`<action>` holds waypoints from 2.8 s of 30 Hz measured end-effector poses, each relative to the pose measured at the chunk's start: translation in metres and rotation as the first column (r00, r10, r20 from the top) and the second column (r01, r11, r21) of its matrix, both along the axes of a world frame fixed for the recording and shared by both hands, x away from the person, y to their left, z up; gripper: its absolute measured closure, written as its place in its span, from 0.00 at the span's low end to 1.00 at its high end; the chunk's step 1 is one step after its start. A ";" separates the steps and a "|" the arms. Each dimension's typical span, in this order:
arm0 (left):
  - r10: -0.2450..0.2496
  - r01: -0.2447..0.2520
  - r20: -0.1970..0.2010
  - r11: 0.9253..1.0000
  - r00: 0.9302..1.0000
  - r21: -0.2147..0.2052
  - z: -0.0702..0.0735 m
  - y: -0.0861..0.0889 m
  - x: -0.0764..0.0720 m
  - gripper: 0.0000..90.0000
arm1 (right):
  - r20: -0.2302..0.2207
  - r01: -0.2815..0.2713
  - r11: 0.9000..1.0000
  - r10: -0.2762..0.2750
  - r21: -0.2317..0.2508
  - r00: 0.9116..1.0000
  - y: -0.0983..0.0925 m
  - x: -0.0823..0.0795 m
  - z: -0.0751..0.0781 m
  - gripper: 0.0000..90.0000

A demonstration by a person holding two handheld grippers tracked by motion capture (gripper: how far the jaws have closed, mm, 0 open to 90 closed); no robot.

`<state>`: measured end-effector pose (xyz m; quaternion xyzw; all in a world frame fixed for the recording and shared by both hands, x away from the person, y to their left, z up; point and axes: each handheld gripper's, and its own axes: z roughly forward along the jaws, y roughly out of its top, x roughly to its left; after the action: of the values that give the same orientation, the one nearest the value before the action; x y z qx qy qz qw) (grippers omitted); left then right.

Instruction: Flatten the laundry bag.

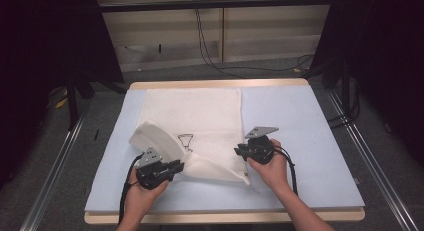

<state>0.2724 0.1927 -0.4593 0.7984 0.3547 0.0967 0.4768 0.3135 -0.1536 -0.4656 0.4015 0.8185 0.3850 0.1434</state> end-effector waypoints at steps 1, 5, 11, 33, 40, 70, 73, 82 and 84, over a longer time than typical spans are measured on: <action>0.006 -0.006 -0.008 1.000 1.000 0.002 0.001 0.002 0.000 0.84 | 0.005 -0.007 1.000 0.007 -0.006 1.000 0.001 0.000 -0.001 0.84; 0.034 -0.035 -0.030 0.999 0.999 -0.014 0.000 0.017 0.000 0.72 | -0.007 -0.024 0.999 0.023 -0.021 1.000 0.004 0.000 -0.005 0.83; 0.113 -0.113 -0.012 0.994 0.994 0.001 0.002 0.037 0.001 0.67 | -0.010 -0.003 0.999 0.002 -0.033 1.000 0.002 0.002 -0.008 0.70; 0.233 -0.232 -0.026 0.972 0.972 0.025 0.000 0.077 0.007 0.69 | -0.043 0.071 0.997 -0.073 -0.042 0.996 -0.003 0.008 -0.010 0.70; 0.224 -0.223 -0.028 0.974 0.974 0.029 0.000 0.074 0.007 0.69 | -0.069 0.037 0.996 -0.043 -0.081 0.997 0.009 0.001 -0.012 0.84; 0.305 -0.302 -0.101 0.952 0.947 0.041 -0.005 0.102 0.018 0.70 | -0.036 0.126 0.987 -0.130 -0.097 0.991 -0.047 0.022 -0.008 0.96; 0.317 -0.314 -0.115 0.948 0.942 0.046 -0.006 0.107 0.019 0.67 | -0.038 0.126 0.988 -0.130 -0.090 0.991 -0.049 0.021 -0.007 0.96; 0.347 -0.345 -0.137 0.938 0.928 0.037 -0.009 0.109 0.023 0.56 | -0.038 0.133 0.987 -0.137 -0.088 0.990 -0.052 0.021 -0.008 0.95; 0.338 -0.336 -0.143 0.941 0.930 0.044 -0.011 0.106 0.025 0.51 | -0.041 0.138 0.986 -0.142 -0.091 0.989 -0.051 0.020 -0.008 0.95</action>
<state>0.2969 0.2986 -0.4704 0.7350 0.5200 0.1205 0.4181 0.3335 -0.2043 -0.4735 0.4604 0.8076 0.3279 0.1682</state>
